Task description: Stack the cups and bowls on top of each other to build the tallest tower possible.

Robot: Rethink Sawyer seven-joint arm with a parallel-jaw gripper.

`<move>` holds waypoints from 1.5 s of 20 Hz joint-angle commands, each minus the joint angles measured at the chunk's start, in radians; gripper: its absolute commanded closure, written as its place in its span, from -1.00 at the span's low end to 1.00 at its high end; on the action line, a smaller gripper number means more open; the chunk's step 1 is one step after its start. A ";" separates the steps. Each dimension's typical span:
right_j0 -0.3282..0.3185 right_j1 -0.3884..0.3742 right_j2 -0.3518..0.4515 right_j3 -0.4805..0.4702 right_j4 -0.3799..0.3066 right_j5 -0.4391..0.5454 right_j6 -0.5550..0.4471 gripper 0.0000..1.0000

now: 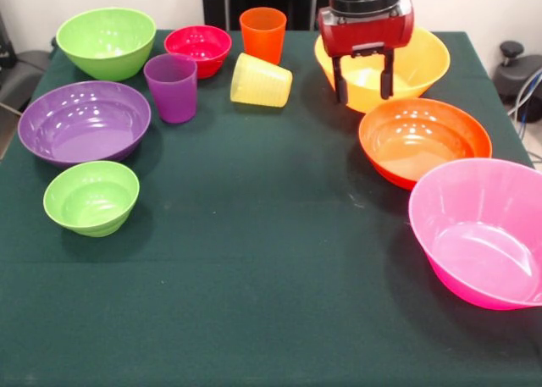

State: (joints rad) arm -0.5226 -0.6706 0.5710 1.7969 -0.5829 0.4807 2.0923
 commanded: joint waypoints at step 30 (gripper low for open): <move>0.147 0.351 0.045 -0.545 -0.036 0.243 -0.256 -1.00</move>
State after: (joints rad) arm -0.4068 -0.4033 0.5856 1.4120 -0.5858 0.5884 2.0849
